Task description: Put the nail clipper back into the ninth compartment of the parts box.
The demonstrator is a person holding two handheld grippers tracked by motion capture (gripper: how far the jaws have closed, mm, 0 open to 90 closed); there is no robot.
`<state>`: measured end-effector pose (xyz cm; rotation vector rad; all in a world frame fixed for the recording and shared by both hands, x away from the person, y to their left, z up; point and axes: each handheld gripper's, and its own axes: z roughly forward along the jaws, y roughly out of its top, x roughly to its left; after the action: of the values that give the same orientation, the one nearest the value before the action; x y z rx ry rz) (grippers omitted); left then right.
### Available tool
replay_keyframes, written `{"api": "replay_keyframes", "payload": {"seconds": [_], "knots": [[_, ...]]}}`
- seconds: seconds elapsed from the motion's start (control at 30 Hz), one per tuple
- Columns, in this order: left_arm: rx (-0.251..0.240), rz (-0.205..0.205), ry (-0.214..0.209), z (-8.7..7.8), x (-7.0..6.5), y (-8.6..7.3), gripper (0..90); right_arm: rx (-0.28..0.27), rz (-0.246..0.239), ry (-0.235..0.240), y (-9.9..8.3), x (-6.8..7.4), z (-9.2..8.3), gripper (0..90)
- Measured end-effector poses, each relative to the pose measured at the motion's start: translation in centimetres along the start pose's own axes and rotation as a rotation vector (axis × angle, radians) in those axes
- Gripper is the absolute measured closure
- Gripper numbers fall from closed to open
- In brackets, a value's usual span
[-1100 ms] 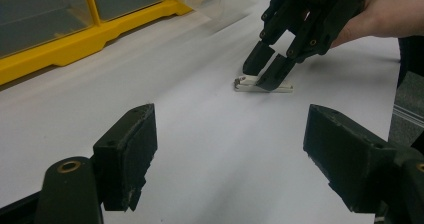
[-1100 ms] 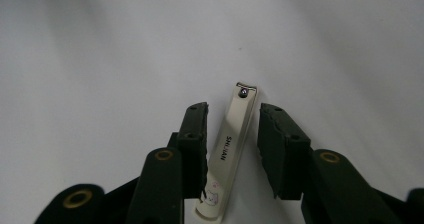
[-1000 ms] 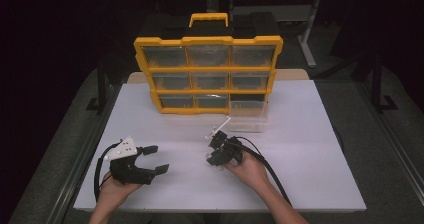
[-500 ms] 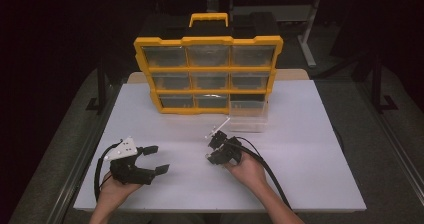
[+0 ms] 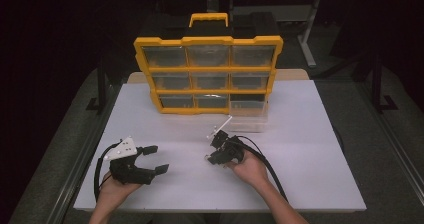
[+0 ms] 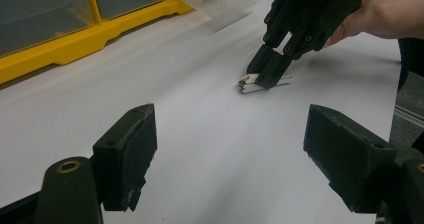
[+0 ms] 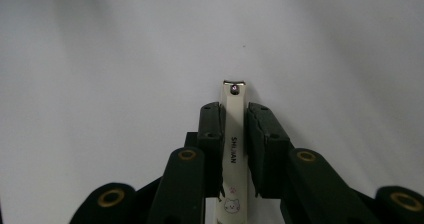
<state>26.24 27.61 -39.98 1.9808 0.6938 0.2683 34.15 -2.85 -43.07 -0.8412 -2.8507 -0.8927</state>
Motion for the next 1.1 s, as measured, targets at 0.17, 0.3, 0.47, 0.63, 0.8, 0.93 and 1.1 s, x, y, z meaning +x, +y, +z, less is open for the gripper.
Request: {"api": "replay_keyframes", "payload": {"seconds": [0.17,0.3,0.47,0.63,0.8,0.93,1.1], "knots": [[-0.002,-0.003,-0.002,-0.1,0.0,0.0,21.3,-0.011,0.006,0.025,0.0,-0.3,-0.4,76.0],[-0.005,-0.007,-0.003,-0.1,-0.1,0.1,21.3,-0.020,-0.011,0.052,0.0,-0.3,-0.9,76.0],[-0.006,-0.007,-0.004,-0.1,-0.1,0.1,21.3,-0.041,-0.035,0.078,0.1,-0.4,-1.7,76.0],[0.004,-0.002,-0.003,0.0,0.1,0.0,21.2,-0.061,-0.045,0.112,0.2,-0.7,-2.6,76.0],[-0.009,-0.013,-0.005,0.0,0.0,0.1,21.2,-0.082,-0.063,0.137,0.5,-1.1,-3.6,76.0],[-0.012,-0.016,-0.003,0.0,0.0,0.0,21.2,-0.086,-0.074,0.147,0.7,-1.2,-4.2,76.0],[-0.004,-0.010,-0.002,-0.1,0.2,0.0,21.2,-0.093,-0.091,0.179,1.1,-1.5,-5.2,76.0]]}}
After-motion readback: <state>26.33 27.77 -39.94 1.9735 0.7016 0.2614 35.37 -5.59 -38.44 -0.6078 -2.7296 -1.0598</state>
